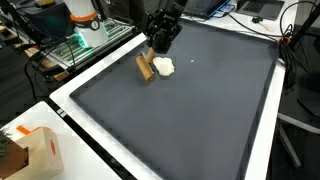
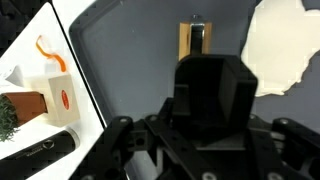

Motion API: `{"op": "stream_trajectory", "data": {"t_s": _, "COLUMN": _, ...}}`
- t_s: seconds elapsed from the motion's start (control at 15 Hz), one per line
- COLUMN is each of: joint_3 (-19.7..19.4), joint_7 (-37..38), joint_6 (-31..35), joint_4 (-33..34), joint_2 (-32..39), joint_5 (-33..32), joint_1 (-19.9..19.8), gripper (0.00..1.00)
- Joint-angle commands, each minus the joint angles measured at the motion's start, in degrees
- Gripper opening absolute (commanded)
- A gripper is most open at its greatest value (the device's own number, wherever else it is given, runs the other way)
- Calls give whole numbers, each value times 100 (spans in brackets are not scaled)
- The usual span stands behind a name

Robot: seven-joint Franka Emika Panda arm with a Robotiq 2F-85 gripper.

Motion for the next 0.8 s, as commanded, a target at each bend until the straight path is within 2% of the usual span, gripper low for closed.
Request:
{"op": "stream_trajectory", "data": {"t_s": 0.0, "joint_3": -109, "joint_7": -315, "joint_6": 268, "joint_4": -164, "joint_2": -114, "joint_5": 249, "joint_1": -27, "gripper": 24}}
{"op": "stream_trajectory", "data": {"t_s": 0.33, "joint_3": -161, "joint_7": -1002, "joint_6": 559, "joint_4": -292, "joint_2": -232, "joint_5": 793, "joint_1": -103, "gripper": 24}}
{"op": "stream_trajectory", "data": {"t_s": 0.73, "joint_3": -228, "joint_7": -1787, "joint_6": 709, "joint_4": -394, "joint_2": -486, "joint_5": 1158, "joint_1": -147, "gripper": 24}}
